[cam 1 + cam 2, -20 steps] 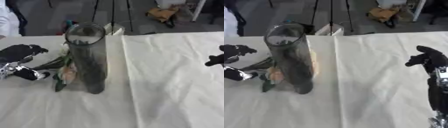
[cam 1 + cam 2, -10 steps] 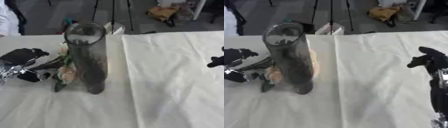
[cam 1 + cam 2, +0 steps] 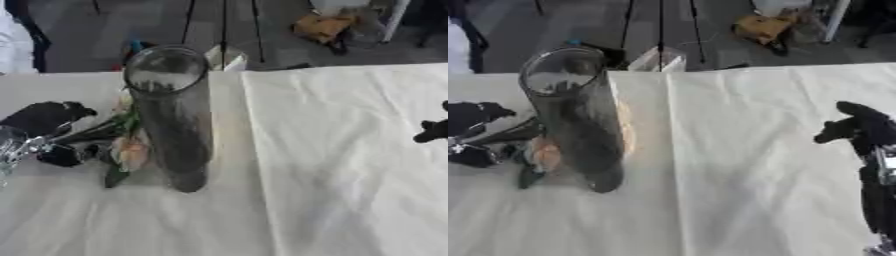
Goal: Arrange flowers into the vase.
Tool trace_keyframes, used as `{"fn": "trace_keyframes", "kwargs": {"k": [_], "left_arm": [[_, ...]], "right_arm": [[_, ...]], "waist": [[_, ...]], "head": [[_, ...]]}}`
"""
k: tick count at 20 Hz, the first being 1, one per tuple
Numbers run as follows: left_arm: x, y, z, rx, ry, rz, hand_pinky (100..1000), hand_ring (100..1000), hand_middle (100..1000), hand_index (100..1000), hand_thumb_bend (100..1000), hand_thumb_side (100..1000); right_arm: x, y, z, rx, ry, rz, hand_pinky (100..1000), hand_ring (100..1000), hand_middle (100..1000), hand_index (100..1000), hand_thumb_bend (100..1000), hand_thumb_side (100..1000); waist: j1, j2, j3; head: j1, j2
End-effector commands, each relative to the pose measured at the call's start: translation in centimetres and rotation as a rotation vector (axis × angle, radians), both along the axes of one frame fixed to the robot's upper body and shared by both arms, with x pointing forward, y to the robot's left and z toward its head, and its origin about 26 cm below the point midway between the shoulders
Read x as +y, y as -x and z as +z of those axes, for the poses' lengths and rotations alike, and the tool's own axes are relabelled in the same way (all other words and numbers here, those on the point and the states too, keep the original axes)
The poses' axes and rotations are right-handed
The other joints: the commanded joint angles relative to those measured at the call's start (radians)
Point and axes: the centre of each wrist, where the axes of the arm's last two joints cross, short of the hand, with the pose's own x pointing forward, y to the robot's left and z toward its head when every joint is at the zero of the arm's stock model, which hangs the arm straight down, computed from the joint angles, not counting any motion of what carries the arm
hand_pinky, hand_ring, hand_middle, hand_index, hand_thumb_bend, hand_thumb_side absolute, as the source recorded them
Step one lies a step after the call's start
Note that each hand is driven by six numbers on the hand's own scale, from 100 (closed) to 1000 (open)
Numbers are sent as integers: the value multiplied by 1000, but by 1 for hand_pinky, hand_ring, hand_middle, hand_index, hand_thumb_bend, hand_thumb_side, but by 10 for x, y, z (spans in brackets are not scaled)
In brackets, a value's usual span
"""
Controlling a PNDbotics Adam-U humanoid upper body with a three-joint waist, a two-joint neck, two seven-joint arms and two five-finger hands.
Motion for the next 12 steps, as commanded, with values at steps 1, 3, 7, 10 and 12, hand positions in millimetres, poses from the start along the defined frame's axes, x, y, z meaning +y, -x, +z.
{"fn": "trace_keyframes", "kwargs": {"k": [1, 3, 7, 10, 12], "left_arm": [[7, 0, 18, -48, -3, 21, 622, 732, 790, 935, 235, 488], [8, 0, 18, -51, -2, 27, 619, 730, 789, 934, 216, 485], [11, -1, 18, -57, 1, 43, 619, 733, 788, 932, 198, 477], [11, -1, 18, -54, -6, 47, 620, 736, 786, 932, 204, 473], [11, -1, 18, -57, -10, 49, 615, 731, 781, 928, 198, 475]], "right_arm": [[0, 2, 7, -29, 11, 8, 785, 541, 509, 791, 100, 986], [1, 2, 7, -28, 11, 8, 785, 540, 509, 791, 100, 985], [1, 2, 7, -28, 12, 9, 786, 540, 509, 791, 100, 985], [1, 2, 7, -28, 12, 10, 786, 540, 508, 792, 100, 986], [1, 2, 7, -28, 13, 10, 787, 540, 508, 792, 100, 985]], "waist": [[14, -1, -2], [14, 2, -4], [13, 7, -8], [12, 10, -10], [12, 12, -10]], "head": [[4, -14], [5, -16], [6, -21], [7, -23], [7, -24]]}}
